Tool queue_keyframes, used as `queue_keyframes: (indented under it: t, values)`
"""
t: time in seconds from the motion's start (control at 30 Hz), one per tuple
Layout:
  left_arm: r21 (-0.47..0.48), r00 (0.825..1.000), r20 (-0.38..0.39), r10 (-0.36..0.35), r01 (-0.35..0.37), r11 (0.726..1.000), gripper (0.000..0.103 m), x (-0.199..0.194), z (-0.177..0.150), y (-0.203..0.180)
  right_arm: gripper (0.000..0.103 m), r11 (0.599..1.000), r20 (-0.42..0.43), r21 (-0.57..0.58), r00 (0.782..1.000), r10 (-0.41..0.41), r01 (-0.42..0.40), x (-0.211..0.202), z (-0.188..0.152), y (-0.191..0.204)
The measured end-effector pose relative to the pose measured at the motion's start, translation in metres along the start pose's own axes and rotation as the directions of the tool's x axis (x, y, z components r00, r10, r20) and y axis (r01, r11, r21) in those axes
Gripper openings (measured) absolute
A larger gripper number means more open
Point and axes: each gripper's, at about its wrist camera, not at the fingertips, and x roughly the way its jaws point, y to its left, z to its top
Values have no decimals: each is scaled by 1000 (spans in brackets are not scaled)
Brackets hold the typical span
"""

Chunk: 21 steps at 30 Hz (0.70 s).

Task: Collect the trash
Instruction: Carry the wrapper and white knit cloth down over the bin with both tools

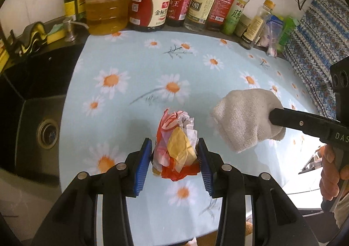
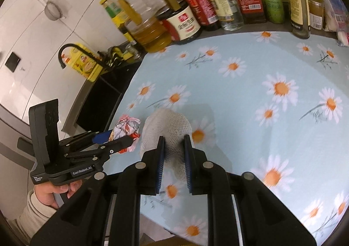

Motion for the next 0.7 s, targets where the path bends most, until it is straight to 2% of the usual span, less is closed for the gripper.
queue_keyframes:
  t: [0.47, 0.7]
  values:
    - [-18, 999, 15, -40, 40, 999, 40, -46, -74, 17, 19, 999, -22, -27, 999, 39, -39, -6, -69, 61]
    - [-30, 998, -3, -57, 57, 998, 40, -55, -109, 21, 19, 999, -43, -33, 998, 39, -41, -5, -102, 80]
